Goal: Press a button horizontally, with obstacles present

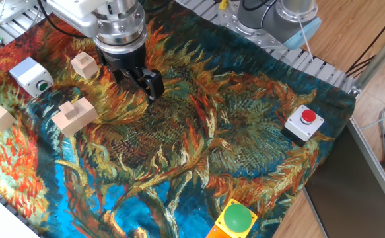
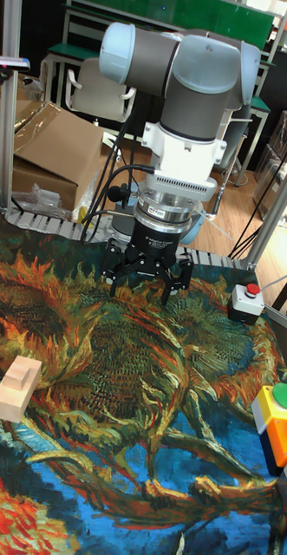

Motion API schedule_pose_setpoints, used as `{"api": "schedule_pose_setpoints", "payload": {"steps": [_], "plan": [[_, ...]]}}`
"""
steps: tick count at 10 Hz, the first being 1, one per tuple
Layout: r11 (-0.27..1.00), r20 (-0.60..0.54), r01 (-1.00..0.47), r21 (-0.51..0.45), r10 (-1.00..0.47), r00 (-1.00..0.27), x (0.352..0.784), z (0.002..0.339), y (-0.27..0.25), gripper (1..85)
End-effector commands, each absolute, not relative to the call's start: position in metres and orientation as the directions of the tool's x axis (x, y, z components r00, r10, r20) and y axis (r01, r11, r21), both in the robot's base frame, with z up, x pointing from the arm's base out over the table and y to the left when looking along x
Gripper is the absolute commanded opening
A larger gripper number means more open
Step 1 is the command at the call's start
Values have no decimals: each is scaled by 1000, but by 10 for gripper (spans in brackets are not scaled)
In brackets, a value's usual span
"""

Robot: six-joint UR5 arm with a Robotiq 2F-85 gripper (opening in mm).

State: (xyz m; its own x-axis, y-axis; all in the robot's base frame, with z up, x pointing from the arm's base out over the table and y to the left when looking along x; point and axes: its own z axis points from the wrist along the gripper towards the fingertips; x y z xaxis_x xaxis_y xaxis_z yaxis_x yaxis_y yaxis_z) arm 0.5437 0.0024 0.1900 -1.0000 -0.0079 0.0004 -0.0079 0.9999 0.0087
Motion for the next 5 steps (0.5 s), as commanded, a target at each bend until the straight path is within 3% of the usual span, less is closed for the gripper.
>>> {"api": "schedule_pose_setpoints", "payload": {"steps": [1,5], "plan": [[994,-237,-111,-12,-111,-965,605,197,6,13],[987,-251,-139,-77,-154,-956,611,199,-8,13]]}}
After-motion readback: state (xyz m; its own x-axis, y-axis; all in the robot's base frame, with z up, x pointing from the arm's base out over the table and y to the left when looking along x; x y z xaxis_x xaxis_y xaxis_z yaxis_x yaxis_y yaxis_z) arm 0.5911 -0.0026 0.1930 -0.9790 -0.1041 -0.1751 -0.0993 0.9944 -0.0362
